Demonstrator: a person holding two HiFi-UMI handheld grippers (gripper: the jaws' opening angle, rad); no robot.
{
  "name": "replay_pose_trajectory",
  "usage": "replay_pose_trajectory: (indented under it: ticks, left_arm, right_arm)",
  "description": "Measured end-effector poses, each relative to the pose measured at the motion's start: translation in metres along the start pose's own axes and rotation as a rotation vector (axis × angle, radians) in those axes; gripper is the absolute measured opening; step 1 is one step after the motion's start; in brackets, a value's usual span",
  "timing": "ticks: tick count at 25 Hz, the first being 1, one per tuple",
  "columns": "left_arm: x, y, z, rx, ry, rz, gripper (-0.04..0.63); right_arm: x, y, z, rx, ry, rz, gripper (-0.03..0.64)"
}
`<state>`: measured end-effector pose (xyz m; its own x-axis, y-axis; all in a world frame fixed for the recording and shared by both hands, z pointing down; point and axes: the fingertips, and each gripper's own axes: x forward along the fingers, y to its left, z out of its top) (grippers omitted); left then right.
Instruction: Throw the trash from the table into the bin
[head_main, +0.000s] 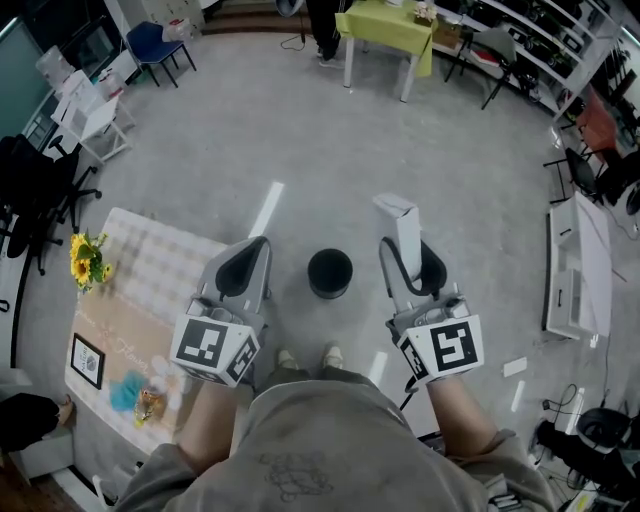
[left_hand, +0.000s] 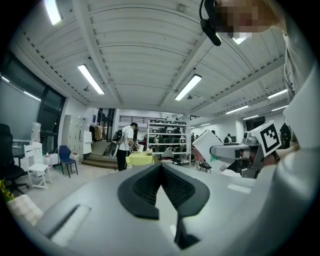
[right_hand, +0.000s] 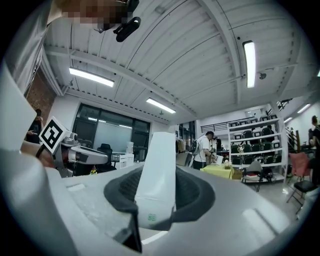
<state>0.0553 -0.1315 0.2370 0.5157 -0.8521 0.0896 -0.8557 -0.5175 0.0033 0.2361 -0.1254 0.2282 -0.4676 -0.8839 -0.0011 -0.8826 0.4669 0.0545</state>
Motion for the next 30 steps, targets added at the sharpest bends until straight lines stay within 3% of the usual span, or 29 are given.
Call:
replay_pose_trajectory:
  ticks: [18,30]
  left_arm:
    - [0.022,0.041,-0.021,-0.042,0.029,-0.017,0.007]
    - [0.097,0.077,-0.089,-0.081,0.081,-0.062,0.007]
  right_arm:
    - [0.045,0.016,-0.025,0.000,0.070,-0.002,0.137]
    - [0.123,-0.003,-0.109,0.024,0.216,0.014,0.137]
